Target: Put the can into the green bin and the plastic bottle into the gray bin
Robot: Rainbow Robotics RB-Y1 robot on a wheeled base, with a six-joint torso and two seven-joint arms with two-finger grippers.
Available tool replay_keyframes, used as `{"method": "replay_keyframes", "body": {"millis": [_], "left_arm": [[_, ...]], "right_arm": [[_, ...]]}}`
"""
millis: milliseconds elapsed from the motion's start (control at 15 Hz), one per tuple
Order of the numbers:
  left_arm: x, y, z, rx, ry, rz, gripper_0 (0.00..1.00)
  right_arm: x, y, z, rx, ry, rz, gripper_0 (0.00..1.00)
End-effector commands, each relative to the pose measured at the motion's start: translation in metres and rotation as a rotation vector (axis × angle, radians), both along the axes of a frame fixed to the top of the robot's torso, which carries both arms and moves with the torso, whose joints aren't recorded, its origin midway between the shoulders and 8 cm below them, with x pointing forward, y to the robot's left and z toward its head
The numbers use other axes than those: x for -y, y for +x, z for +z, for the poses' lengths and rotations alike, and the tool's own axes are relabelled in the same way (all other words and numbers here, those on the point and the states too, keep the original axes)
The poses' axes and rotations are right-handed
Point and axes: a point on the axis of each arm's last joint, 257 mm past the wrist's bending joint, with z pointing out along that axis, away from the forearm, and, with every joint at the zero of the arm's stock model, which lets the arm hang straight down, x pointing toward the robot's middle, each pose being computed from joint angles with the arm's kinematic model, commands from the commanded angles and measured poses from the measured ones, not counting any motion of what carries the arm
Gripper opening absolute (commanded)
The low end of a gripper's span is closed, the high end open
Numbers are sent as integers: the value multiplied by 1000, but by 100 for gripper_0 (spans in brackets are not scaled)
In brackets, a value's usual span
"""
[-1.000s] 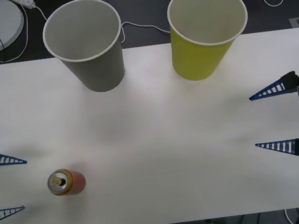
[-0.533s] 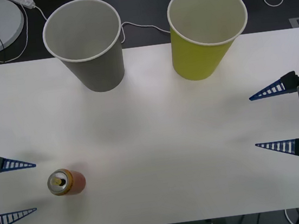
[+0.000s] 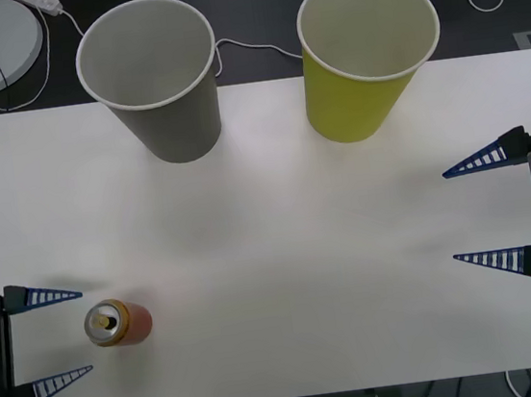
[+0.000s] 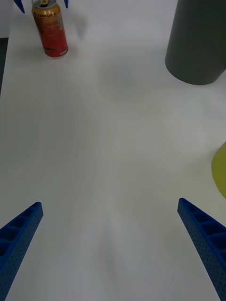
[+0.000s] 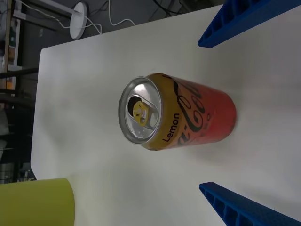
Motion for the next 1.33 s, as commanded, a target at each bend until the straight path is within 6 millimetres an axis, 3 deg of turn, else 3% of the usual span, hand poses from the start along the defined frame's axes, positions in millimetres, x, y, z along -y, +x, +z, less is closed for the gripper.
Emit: {"method": "replay_keyframes", "body": {"millis": [67,1333], "left_arm": [[9,5,-4,10,-34,26,100],[69,25,-25,46,-115,51,100]], "right_arm": [[0,0,0,0,0,0,100],[0,0,0,0,0,0,100]]}}
